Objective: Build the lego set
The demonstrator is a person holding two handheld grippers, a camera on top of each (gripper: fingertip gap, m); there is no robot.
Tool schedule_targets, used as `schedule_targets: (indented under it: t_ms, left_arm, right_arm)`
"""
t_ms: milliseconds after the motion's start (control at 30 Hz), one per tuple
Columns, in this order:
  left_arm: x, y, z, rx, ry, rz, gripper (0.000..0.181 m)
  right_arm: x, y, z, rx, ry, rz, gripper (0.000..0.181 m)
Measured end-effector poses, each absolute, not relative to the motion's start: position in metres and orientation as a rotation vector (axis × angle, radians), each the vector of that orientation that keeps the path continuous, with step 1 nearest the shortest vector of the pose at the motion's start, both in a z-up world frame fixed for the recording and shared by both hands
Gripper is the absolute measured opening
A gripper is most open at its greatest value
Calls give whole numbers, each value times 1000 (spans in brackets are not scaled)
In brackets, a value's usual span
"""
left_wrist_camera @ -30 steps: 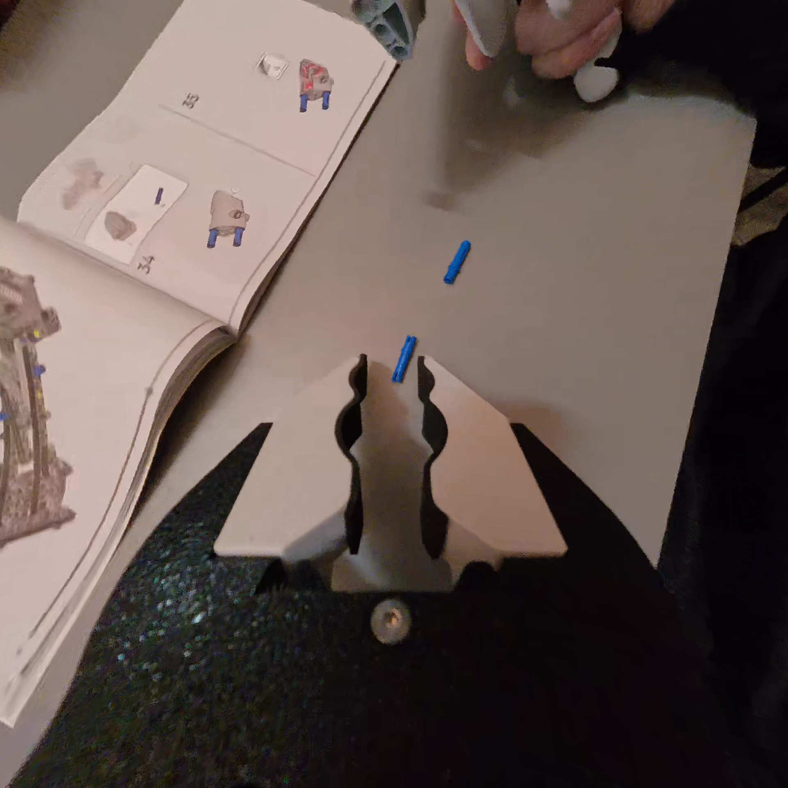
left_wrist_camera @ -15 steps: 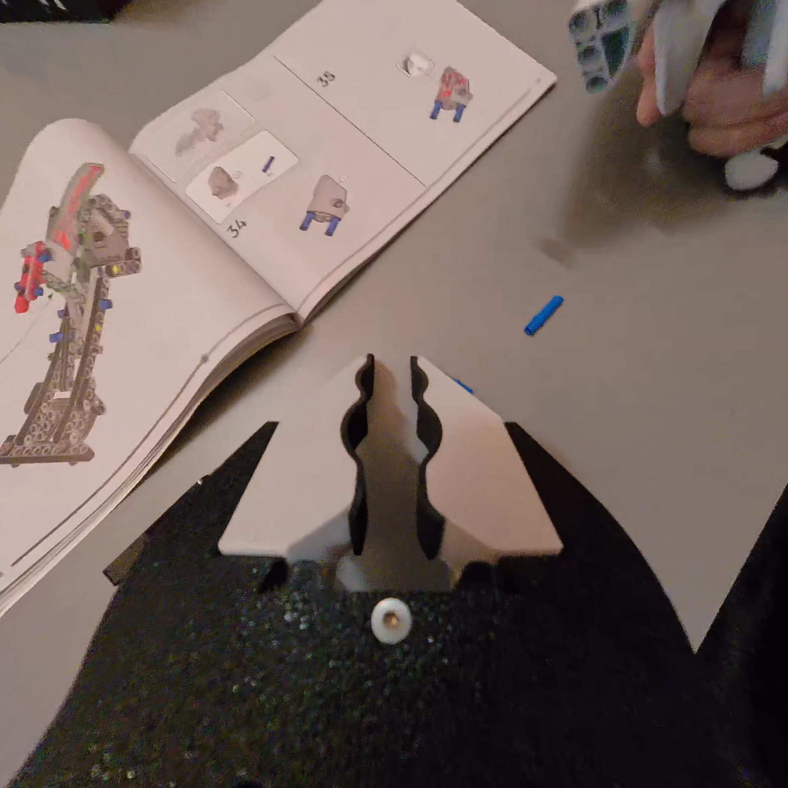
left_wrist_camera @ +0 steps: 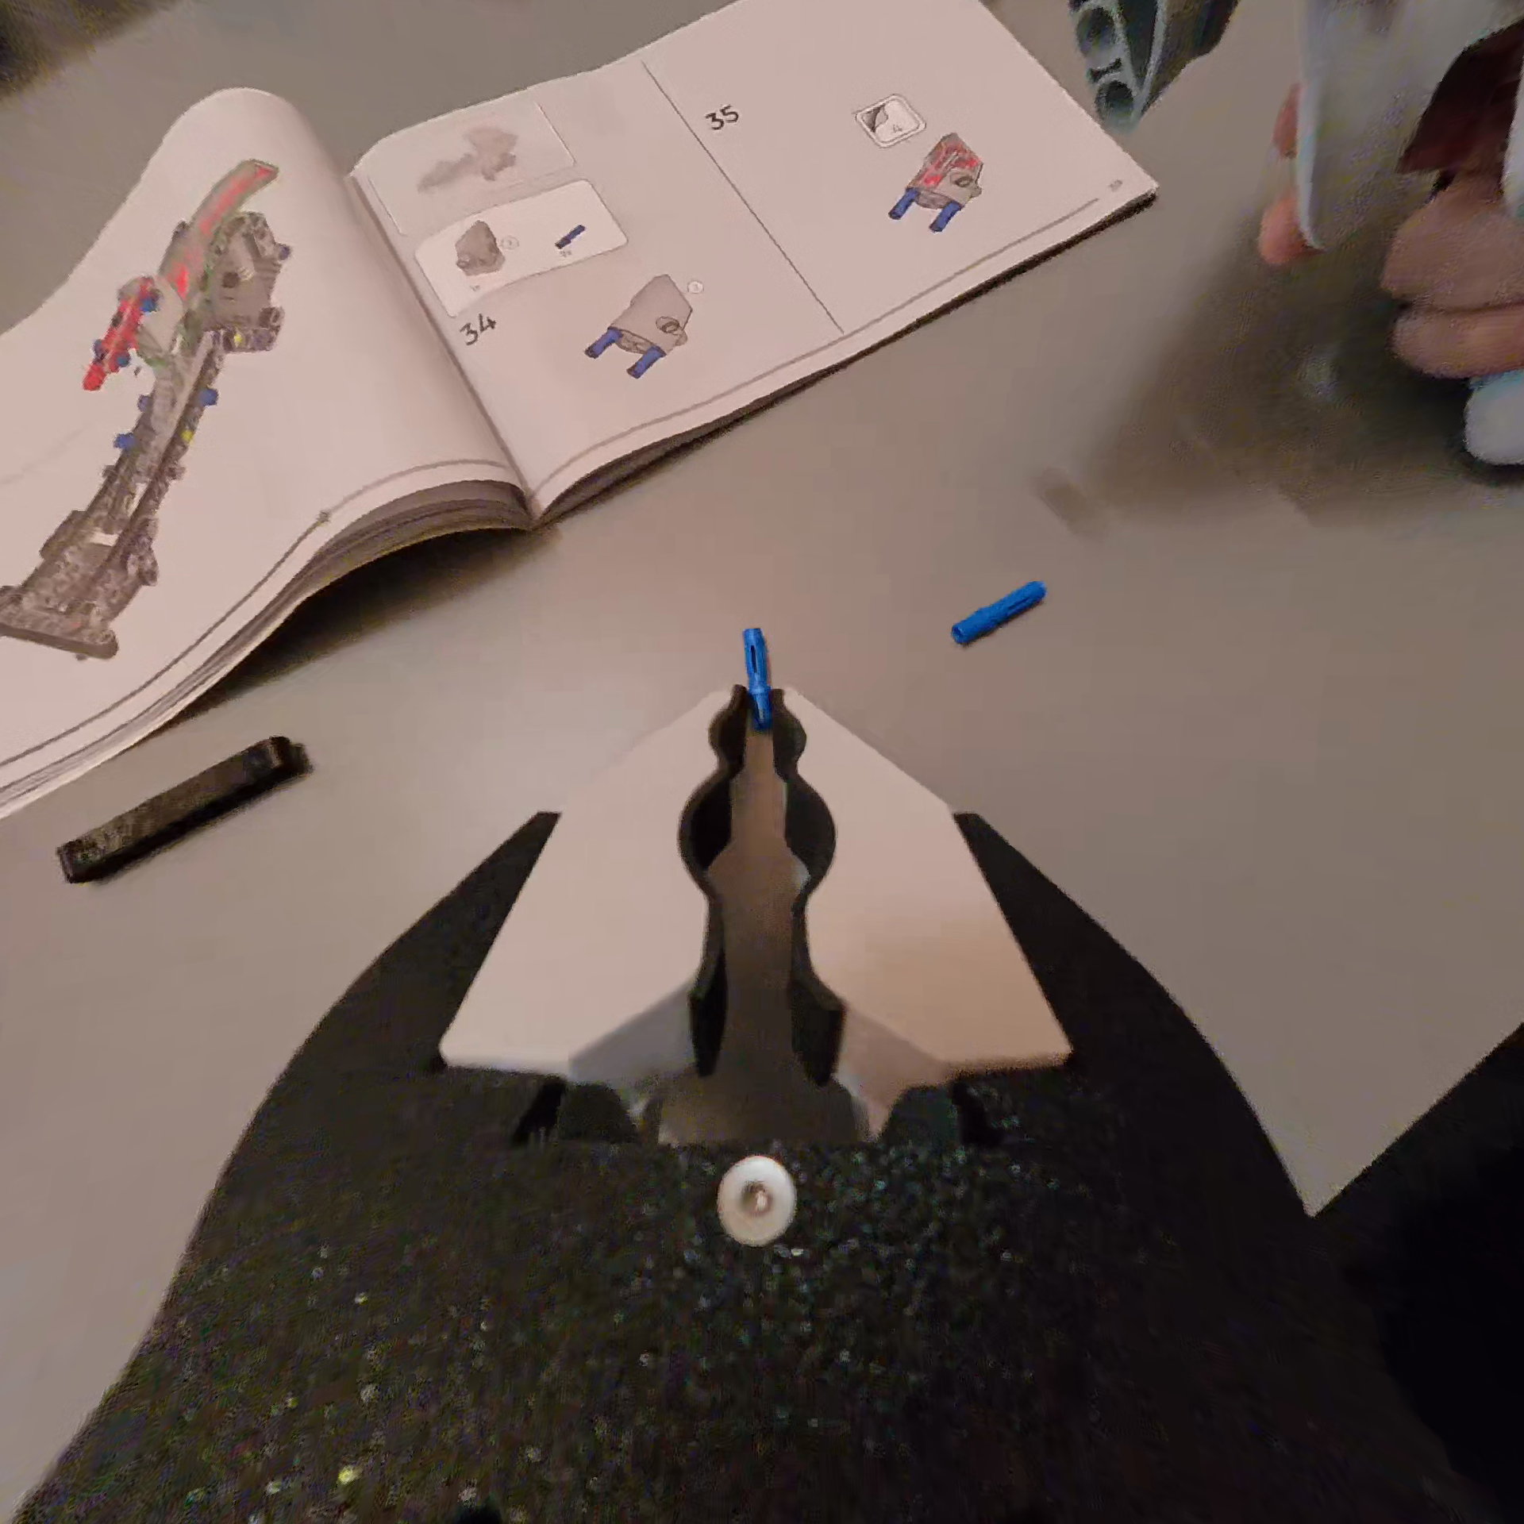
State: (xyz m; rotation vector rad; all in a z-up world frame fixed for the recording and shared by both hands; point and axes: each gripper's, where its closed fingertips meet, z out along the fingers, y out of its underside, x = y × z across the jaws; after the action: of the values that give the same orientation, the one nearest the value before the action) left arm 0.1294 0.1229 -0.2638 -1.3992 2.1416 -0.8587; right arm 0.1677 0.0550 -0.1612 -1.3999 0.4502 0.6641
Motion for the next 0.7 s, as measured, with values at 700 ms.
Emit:
schedule_targets:
  t_ms: [700]
  left_arm:
    - [145, 115, -246, -719, 2224, -858, 2]
  right_arm:
    - [165, 55, -160, -1394, 434, 698, 4]
